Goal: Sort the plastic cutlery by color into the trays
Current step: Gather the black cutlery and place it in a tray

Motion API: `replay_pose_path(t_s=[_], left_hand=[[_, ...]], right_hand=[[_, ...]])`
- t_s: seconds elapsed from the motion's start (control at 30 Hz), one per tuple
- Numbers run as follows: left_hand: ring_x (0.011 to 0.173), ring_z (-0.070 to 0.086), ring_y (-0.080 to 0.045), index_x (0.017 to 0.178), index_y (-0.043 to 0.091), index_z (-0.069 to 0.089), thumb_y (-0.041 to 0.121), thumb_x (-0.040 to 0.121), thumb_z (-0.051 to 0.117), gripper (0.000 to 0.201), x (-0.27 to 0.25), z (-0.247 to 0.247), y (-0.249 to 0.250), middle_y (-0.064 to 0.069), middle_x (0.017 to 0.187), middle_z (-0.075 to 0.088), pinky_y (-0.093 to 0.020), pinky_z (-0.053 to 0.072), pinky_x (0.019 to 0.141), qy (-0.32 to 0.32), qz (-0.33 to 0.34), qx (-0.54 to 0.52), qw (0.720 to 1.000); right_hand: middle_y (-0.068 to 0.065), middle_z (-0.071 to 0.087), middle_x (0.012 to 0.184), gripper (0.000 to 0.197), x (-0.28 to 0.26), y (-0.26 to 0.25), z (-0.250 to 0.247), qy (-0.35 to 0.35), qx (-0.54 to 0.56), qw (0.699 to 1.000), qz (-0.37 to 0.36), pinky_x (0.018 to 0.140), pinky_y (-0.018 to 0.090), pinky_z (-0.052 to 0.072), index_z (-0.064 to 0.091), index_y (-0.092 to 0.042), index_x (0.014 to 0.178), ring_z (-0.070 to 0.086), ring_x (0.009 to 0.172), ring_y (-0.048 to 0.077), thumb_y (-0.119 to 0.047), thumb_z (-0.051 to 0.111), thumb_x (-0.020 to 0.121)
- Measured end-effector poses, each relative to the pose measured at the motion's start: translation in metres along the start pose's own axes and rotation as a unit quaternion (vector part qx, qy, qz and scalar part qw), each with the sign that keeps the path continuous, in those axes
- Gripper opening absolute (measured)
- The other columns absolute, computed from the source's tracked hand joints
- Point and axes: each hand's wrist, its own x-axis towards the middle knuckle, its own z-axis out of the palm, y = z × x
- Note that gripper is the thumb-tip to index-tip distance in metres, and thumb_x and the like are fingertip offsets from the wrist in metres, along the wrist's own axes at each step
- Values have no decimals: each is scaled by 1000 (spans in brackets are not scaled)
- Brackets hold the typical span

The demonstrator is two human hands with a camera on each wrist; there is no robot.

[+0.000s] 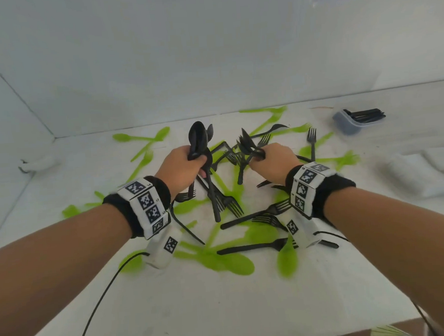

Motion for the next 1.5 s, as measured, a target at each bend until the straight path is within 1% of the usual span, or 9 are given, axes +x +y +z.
replay_pose_path(t_s=[0.27, 0.43, 0.53, 0.63, 0.7, 0.8, 1.0, 1.3, 1.5], left_hand=[[78, 74, -17, 92, 19, 71, 23, 94, 69, 5, -9, -1, -5, -5, 78, 76, -33, 56, 82, -16, 15, -16, 1000], [73, 72, -15, 88, 16, 73, 22, 94, 69, 9, -19, 16, 18, 0, 75, 75, -34, 58, 76, -11, 29, -72, 997], [64, 68, -11, 97, 15, 71, 22, 98, 65, 9, -29, 28, 36, -1, 74, 72, -34, 57, 61, -26, 8, -137, 990], [44, 49, -5, 108, 13, 67, 34, 103, 59, 23, -38, 42, 49, -11, 82, 74, -23, 38, 48, -75, -10, -167, 983], [44, 43, -6, 111, 10, 67, 36, 103, 58, 28, -41, 51, 51, -12, 81, 73, -22, 36, 48, -80, -9, -152, 985], [47, 42, -10, 106, 8, 69, 32, 102, 59, 27, -43, 62, 53, -7, 69, 66, -23, 35, 47, -72, -19, -136, 988], [45, 41, -9, 109, 9, 69, 30, 104, 57, 26, -53, 89, 77, -7, 67, 63, -22, 32, 47, -144, -17, -115, 983], [51, 40, -14, 114, 18, 68, 23, 103, 49, 23, -60, 84, 80, -3, 68, 59, -20, 36, 49, -170, -16, -77, 982], [58, 50, -12, 110, 19, 57, 21, 102, 51, 10, -63, 91, 74, -1, 81, 66, -20, 45, 56, -91, -2, -96, 991]], right_hand=[[-5, 59, 72, 22, -18, -18, 0, 46, 132, 989, -51, 62, 29, 42, 59, -25, 78, 57, 69, 15, -35, 56, 98], [-15, 55, 54, 22, -34, -40, 6, -39, 291, 952, -91, 56, 20, 40, 65, -26, 76, 48, 48, -1, -37, 67, 94], [-11, 65, 70, 9, -39, -25, 5, -30, 382, 921, -67, 58, 26, 43, 69, -20, 96, 54, 58, 5, -29, 69, 96], [-14, 68, 79, 4, -42, 6, -6, 8, 393, 918, -49, 65, 27, 46, 67, -24, 96, 59, 63, 0, -21, 69, 95], [-10, 70, 88, 7, -40, 29, -16, 58, 386, 921, -2, 72, 29, 48, 67, -24, 100, 62, 72, 1, -20, 67, 96], [4, 65, 90, 3, -39, 58, -33, 96, 426, 897, 74, 57, 30, 43, 66, -23, 98, 48, 58, 14, -20, 65, 96], [17, 51, 88, 20, -49, 58, -29, -9, 518, 854, 39, 46, 30, 38, 70, -9, 108, 37, 44, 13, -26, 70, 96], [-3, 69, 82, 13, -53, 60, -37, -23, 618, 781, 89, 42, 22, 40, 69, -14, 109, 36, 50, 11, -22, 66, 99], [-7, 54, 59, 10, -49, 60, -41, -47, 690, 715, 102, 48, 25, 37, 59, -10, 100, 30, 37, 6, -20, 57, 103]])
